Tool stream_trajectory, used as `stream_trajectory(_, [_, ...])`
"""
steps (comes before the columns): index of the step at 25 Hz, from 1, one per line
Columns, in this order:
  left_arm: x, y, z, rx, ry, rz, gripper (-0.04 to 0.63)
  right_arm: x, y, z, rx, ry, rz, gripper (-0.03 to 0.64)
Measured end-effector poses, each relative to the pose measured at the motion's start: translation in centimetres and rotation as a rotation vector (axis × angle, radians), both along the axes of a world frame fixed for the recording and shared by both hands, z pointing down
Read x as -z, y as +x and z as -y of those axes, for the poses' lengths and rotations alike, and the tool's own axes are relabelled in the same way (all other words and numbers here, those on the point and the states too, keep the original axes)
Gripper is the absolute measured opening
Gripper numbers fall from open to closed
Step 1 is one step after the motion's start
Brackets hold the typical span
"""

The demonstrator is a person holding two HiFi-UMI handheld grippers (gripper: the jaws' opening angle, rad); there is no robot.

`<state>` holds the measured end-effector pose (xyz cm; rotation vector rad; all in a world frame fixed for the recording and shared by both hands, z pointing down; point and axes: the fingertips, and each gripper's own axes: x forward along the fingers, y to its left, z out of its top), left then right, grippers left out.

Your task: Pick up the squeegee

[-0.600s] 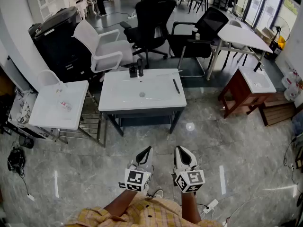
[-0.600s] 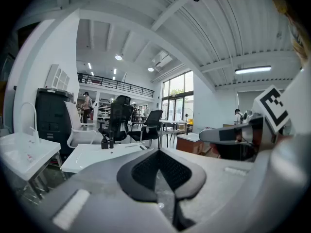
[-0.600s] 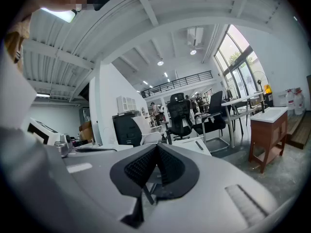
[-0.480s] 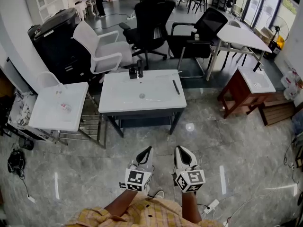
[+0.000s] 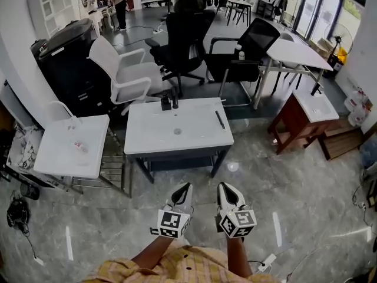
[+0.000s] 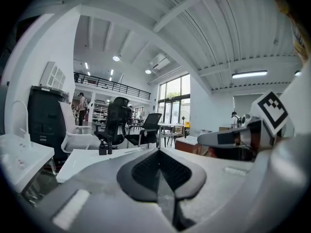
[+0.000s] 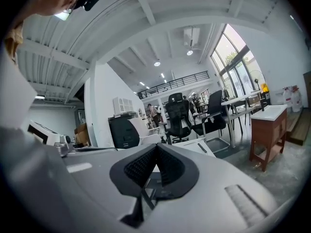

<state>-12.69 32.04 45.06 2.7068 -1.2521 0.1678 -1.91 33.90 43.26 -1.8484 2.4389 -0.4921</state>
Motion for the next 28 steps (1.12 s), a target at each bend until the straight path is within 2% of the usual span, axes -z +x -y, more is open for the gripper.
stream_trajectory(10, [0.1,-1.8,4.5,-0.085,0.033,-0.015,-0.012,2.3,-2.5,3.7,-0.070,0.071,-0.030,-0.003])
stream_trajectory(19, [-0.6,-2.0,7.3,-0.098,0.007,-0.028,-0.011,1.7,-2.0,6.4,-0.109,0.050,-0.032,0.000])
stream_trajectory(24, [-0.2,-1.0,10.0,-0.085,0.018,-0.041,-0.006,1.2,-1.0,9.2,-0.092,0.057,-0.022,0.000])
stream_trajectory(28, [-1.3,0.8,12.7,-0.096,0.010,-0.022,-0.005,0.1,0.7,12.3,-0.089,0.044,-0.001,0.000])
